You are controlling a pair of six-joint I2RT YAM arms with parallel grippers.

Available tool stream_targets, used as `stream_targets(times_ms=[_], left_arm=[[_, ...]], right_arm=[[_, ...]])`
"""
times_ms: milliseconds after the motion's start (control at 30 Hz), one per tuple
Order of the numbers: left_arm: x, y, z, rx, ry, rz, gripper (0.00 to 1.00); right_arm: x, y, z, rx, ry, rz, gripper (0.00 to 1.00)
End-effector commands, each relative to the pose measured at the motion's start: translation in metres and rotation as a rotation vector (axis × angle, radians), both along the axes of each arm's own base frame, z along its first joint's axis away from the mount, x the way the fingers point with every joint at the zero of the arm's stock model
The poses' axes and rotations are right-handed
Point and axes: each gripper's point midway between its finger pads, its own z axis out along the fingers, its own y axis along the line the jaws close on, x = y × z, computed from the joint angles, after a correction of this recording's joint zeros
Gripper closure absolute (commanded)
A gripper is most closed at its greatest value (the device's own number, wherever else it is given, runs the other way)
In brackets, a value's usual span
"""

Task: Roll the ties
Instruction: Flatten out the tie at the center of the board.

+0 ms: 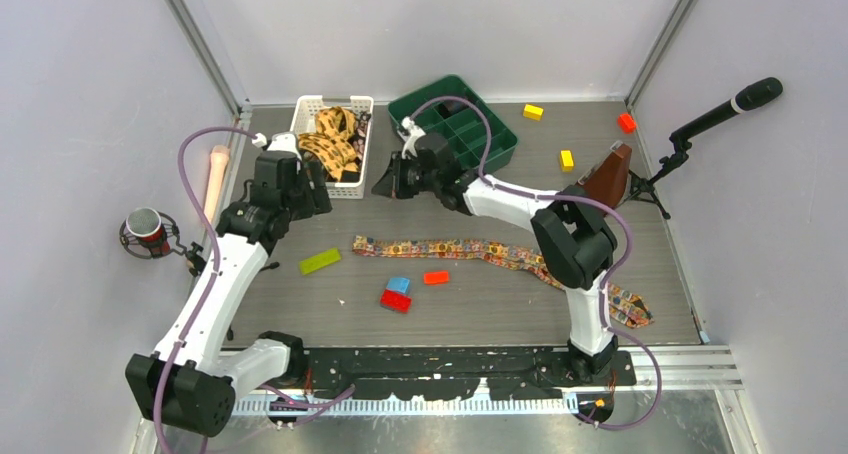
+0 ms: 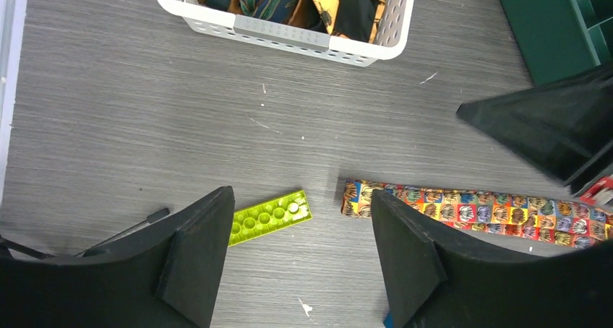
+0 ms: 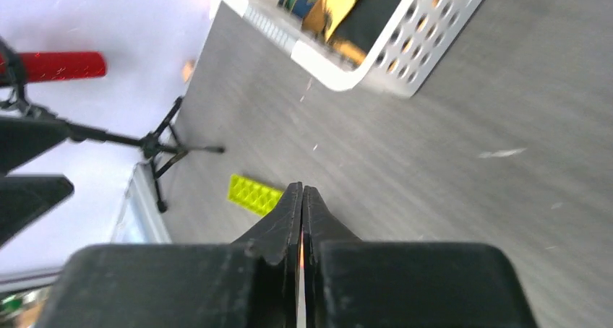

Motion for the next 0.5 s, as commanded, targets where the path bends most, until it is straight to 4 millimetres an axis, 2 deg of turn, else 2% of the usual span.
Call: stream_targets(times_ms=[0,33,67,200,333,467], left_arm=[[0.003,-0.003,0.017,-0.052,-0.072,-0.005,0.31],[0.003,-0.003,0.018,-0.053,-0.074,-0.006,0.33],[0.003,-0.003,0.018,-0.054,-0.075,-0.006,0.35],[0.002,-0.004,0.019,-0.060,-0.076,-0.011,0.40],[0.002,-0.005,0.018,-0.066,-0.072,-0.016,0.43],[0.002,-0.006,0.018,-0.066,-0.070,-0.020,0.44]], right_arm=[[-0.052,0.036,0.015,0.262,0.107,0.182,0.98],[-0.062,0.037,0.008,0.267,0.131,0.196,0.99],[-0.067,0.040,0.013,0.303,0.136,0.210,0.99],[-0.090,0.047,-0.001,0.294,0.189,0.245,1.00],[-0.101,0.054,-0.022,0.259,0.232,0.258,0.99],[-0.102,0.059,-0.045,0.229,0.256,0.236,1.00]])
